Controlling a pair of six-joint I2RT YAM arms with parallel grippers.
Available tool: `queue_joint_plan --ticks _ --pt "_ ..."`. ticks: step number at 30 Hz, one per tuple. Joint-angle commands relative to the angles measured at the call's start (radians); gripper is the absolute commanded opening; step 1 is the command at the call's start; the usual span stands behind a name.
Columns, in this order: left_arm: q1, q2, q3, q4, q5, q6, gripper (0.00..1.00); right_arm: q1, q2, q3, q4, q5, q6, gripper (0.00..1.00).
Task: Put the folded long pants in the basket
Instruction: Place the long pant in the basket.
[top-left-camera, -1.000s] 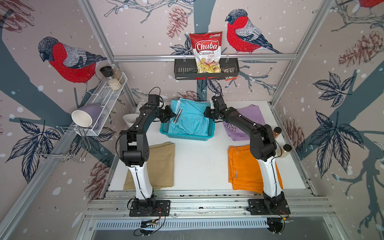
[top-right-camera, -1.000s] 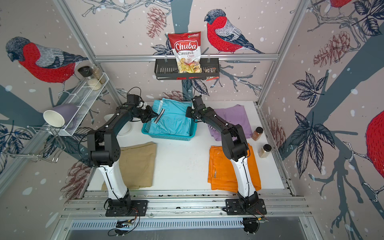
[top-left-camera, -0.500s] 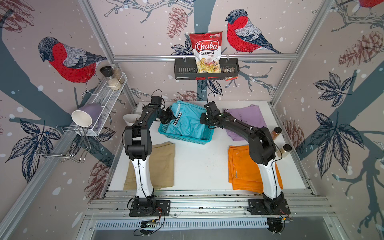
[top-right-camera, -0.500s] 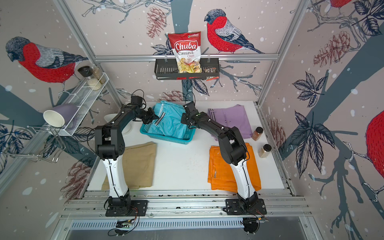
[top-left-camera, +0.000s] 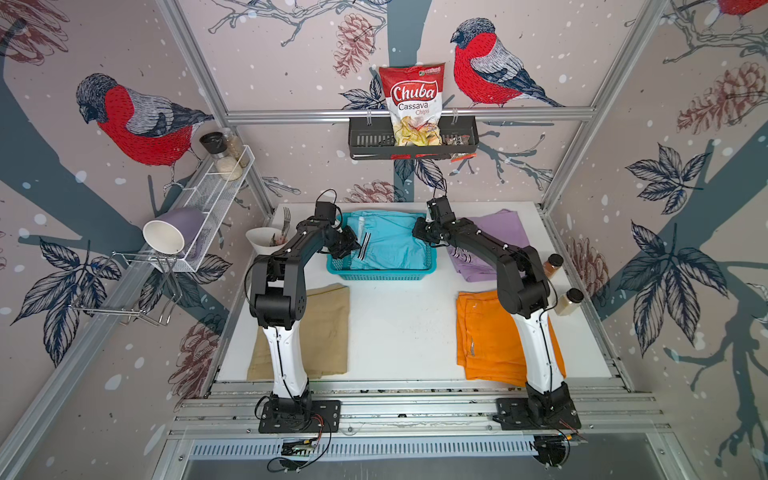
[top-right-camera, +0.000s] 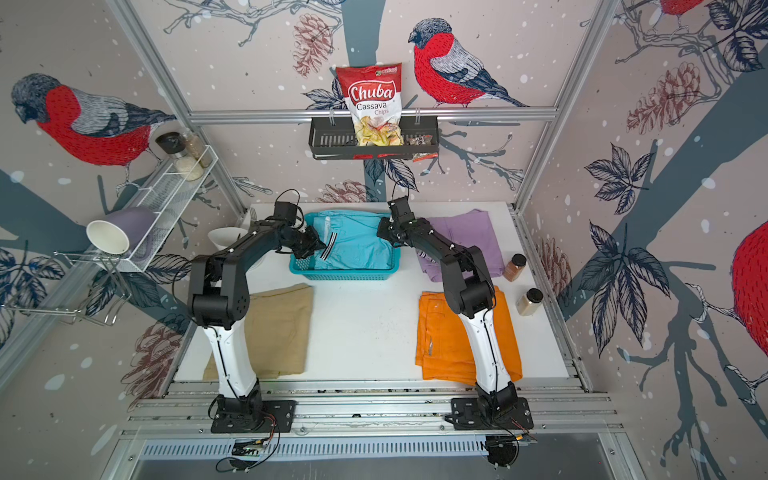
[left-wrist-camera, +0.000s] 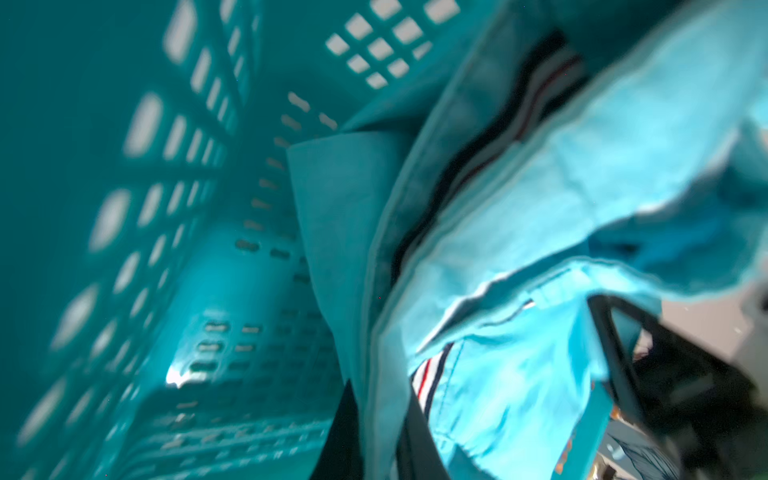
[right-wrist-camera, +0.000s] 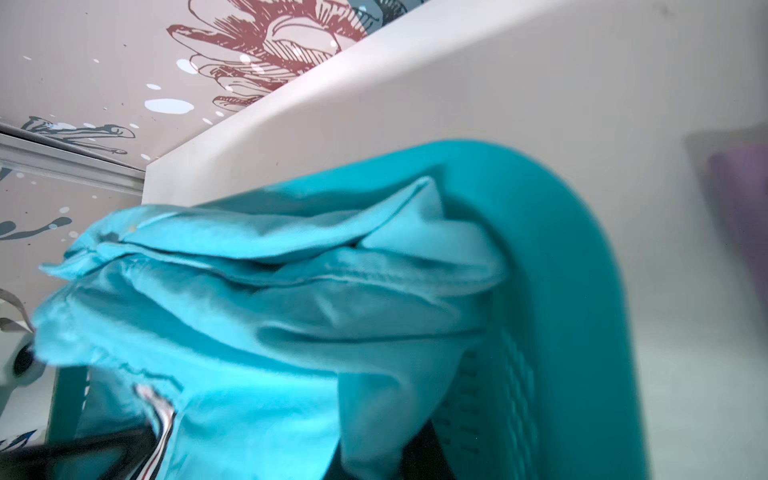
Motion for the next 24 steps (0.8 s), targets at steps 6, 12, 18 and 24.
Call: queue_joint_plan --ticks 6,12,18,24 --pt "-0.005 0.009 0.017 -0.057 -0.079 -0.017 0.0 -0.044 0.062 0.137 -0.332 0.198 -0.15 0.0" --pt "-0.013 0.026 0.145 -0.162 -0.067 -0.031 0.0 0.019 -0.045 0.149 -0.371 0.161 -0.103 0.0" --pt "-0.015 0.06 0.261 -0.329 -0.105 -0.035 0.0 0.029 -0.029 0.294 -0.516 0.153 -0.087 0.0" --pt "-0.015 0.117 0.256 -0.348 -0.135 -0.007 0.0 0.023 0.007 0.223 -0.539 0.162 -0.097 0.0"
